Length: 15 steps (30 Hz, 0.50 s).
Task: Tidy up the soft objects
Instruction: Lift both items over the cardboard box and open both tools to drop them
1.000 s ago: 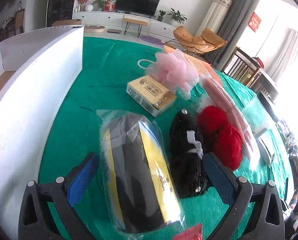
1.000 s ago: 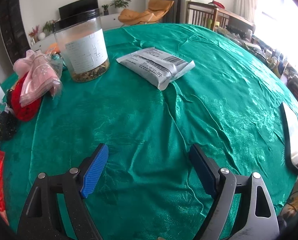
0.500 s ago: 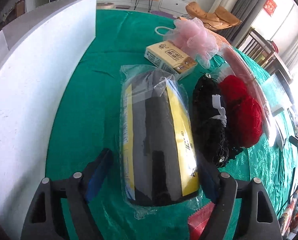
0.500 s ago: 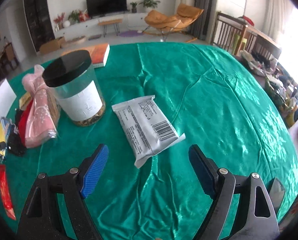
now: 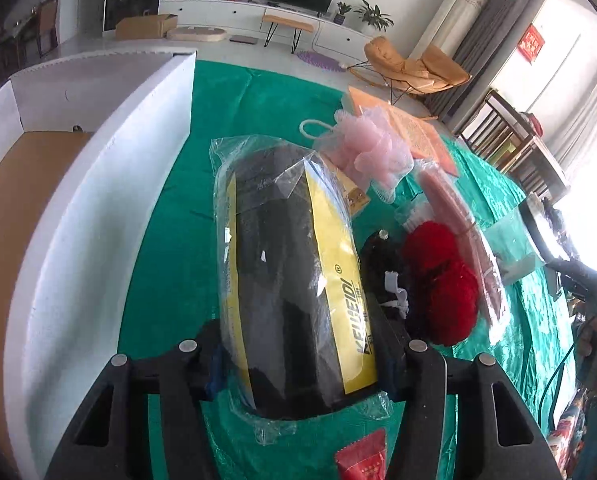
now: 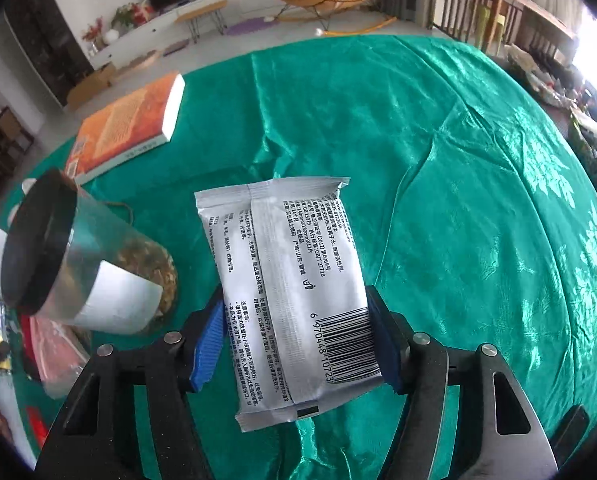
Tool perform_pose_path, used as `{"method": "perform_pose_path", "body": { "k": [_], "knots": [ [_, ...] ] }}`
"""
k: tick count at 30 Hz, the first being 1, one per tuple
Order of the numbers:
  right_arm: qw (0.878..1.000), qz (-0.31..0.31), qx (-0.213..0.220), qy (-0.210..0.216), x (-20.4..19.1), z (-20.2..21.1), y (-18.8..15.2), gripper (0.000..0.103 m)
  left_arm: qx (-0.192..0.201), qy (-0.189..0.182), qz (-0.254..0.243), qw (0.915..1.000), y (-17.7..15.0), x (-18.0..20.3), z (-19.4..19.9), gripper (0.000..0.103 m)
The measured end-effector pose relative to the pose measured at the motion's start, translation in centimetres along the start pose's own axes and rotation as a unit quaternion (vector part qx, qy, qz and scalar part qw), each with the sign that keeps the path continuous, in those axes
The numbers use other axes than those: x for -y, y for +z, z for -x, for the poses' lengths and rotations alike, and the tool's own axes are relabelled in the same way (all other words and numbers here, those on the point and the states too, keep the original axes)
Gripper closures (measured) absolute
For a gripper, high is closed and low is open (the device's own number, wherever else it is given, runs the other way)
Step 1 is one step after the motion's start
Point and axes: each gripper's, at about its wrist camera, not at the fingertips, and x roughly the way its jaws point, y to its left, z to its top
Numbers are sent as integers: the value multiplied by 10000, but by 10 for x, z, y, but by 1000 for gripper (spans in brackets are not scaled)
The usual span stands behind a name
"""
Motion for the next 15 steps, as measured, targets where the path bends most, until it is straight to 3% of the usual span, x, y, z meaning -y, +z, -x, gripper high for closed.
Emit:
{"method": "perform_pose_path", "body": {
  "k": [3, 7, 11, 15],
  "knots": [
    [9985, -188, 424, 299, -18, 38, 19, 36, 237, -169, 37, 9996, 12, 0, 26, 47],
    [9942, 346, 724, 716, -90, 84, 21, 36, 659, -338, 22, 9973, 18, -11, 78, 47],
    [9816, 887, 729, 1524, -186, 113, -21, 36, 888, -93, -27, 9960, 5, -47, 126, 47],
    [9608, 1211, 303, 2474, -282, 117, -74, 36, 971, 508, 79, 9939, -17, -105, 172, 47]
  ]
}}
